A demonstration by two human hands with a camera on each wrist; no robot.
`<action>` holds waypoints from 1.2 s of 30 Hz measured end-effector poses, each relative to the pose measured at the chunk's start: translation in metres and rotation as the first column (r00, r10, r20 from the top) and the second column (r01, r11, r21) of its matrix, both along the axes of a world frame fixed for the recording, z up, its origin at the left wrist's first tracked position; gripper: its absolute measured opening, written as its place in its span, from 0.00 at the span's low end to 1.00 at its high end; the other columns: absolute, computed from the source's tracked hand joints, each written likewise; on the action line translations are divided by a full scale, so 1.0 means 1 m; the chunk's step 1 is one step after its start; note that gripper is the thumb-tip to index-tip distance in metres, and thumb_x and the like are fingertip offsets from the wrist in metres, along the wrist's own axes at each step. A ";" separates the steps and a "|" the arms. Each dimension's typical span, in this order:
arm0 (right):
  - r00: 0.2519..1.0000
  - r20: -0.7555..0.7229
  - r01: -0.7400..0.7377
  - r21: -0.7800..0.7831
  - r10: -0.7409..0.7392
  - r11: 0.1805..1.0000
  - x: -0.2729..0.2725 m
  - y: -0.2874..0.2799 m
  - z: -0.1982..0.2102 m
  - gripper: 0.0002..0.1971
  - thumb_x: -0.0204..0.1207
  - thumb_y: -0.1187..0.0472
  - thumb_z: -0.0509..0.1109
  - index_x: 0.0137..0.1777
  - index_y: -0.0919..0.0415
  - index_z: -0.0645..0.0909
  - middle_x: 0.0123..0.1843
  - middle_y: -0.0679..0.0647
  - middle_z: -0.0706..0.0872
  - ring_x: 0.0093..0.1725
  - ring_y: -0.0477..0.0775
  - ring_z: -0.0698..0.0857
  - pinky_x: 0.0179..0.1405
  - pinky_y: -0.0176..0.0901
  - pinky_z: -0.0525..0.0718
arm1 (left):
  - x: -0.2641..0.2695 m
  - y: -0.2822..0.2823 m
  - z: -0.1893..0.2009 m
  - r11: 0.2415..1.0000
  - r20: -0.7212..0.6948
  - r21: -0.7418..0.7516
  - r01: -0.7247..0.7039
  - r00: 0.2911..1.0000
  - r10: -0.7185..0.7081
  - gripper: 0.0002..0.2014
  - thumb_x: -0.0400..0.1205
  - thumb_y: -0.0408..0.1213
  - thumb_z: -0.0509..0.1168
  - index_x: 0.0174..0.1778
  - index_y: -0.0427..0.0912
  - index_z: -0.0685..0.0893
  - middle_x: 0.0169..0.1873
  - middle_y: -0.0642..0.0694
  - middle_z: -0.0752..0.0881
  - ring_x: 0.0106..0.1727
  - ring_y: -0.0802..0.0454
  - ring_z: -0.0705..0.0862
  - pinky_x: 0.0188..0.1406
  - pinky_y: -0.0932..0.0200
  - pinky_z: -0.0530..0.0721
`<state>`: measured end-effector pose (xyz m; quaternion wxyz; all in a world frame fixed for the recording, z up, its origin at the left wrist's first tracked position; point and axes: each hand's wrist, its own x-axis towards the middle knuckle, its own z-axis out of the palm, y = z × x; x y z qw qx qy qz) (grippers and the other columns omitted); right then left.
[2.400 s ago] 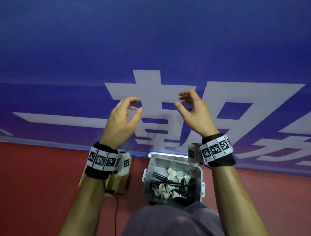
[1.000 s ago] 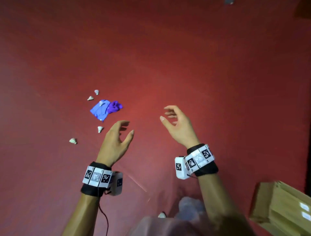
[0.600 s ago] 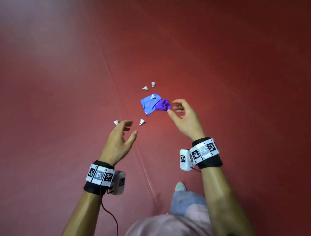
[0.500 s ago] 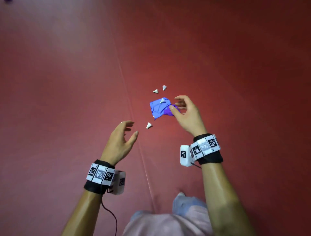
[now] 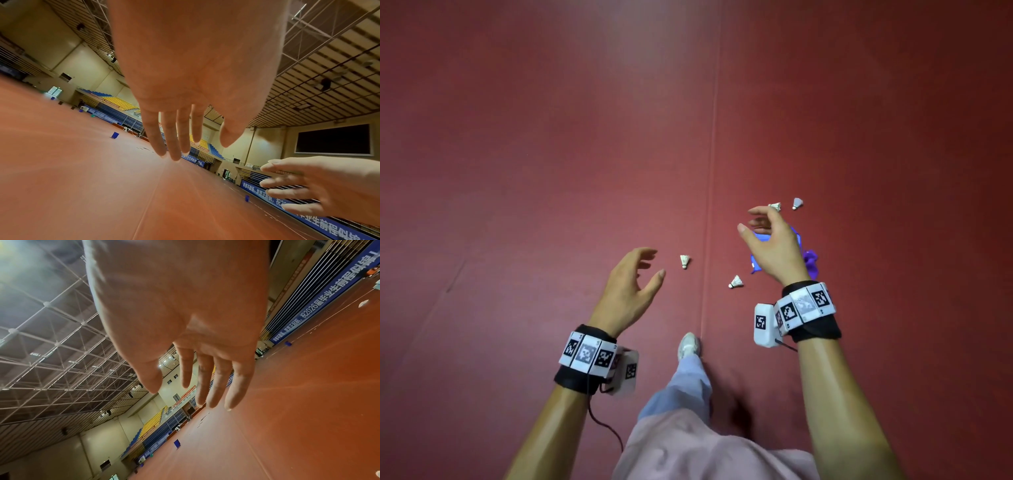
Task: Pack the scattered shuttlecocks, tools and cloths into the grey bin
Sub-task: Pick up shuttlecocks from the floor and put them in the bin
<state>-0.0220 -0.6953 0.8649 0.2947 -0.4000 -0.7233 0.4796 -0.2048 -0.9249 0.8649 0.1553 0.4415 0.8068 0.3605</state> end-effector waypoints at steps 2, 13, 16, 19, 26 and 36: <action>1.000 0.000 -0.007 -0.013 0.007 1.000 -0.044 0.031 -0.010 0.16 0.78 0.52 0.78 0.64 0.49 0.82 0.55 0.47 0.87 0.58 0.48 0.88 0.66 0.48 0.85 | -0.044 0.032 -0.009 1.000 0.007 -0.002 0.000 1.000 0.000 0.19 0.86 0.47 0.69 0.72 0.48 0.79 0.65 0.56 0.84 0.62 0.62 0.84 0.62 0.58 0.83; 0.976 0.121 0.188 -0.061 -0.179 0.980 -0.149 0.164 -0.023 0.19 0.79 0.51 0.77 0.68 0.48 0.79 0.60 0.48 0.87 0.63 0.45 0.85 0.66 0.49 0.84 | -0.227 0.258 -0.020 0.957 -0.011 -0.093 0.276 0.961 -0.278 0.20 0.86 0.49 0.68 0.73 0.49 0.77 0.64 0.56 0.84 0.61 0.61 0.83 0.61 0.53 0.86; 0.961 0.143 0.250 -0.097 -0.235 0.963 -0.150 0.194 -0.035 0.19 0.79 0.52 0.77 0.68 0.47 0.79 0.60 0.46 0.86 0.62 0.45 0.85 0.66 0.52 0.85 | -0.246 0.310 -0.035 0.931 -0.012 -0.117 0.346 0.937 -0.350 0.21 0.86 0.49 0.67 0.73 0.49 0.77 0.65 0.54 0.84 0.61 0.60 0.83 0.62 0.51 0.87; 0.954 0.178 0.268 -0.145 -0.242 0.952 -0.156 0.230 -0.047 0.20 0.79 0.52 0.78 0.69 0.48 0.79 0.61 0.46 0.85 0.60 0.46 0.84 0.67 0.51 0.84 | -0.260 0.359 -0.046 0.910 -0.014 -0.147 0.387 0.919 -0.394 0.22 0.86 0.49 0.68 0.74 0.47 0.77 0.66 0.52 0.83 0.61 0.58 0.83 0.62 0.50 0.87; 0.937 0.238 0.311 -0.247 -0.254 0.918 -0.183 0.333 -0.076 0.27 0.77 0.46 0.79 0.73 0.47 0.76 0.68 0.52 0.82 0.67 0.52 0.83 0.72 0.50 0.79 | -0.301 0.459 -0.060 0.891 -0.052 -0.233 0.388 0.911 -0.410 0.24 0.84 0.50 0.68 0.75 0.46 0.76 0.66 0.49 0.83 0.61 0.55 0.83 0.61 0.52 0.86; 0.858 0.510 0.281 -0.362 -0.064 0.889 -0.215 0.381 -0.238 0.31 0.69 0.42 0.82 0.67 0.57 0.80 0.65 0.58 0.86 0.64 0.62 0.85 0.69 0.54 0.81 | -0.367 0.539 -0.224 0.593 0.031 -0.685 0.423 0.830 -0.557 0.28 0.83 0.48 0.66 0.80 0.49 0.73 0.77 0.43 0.78 0.75 0.40 0.80 0.71 0.44 0.81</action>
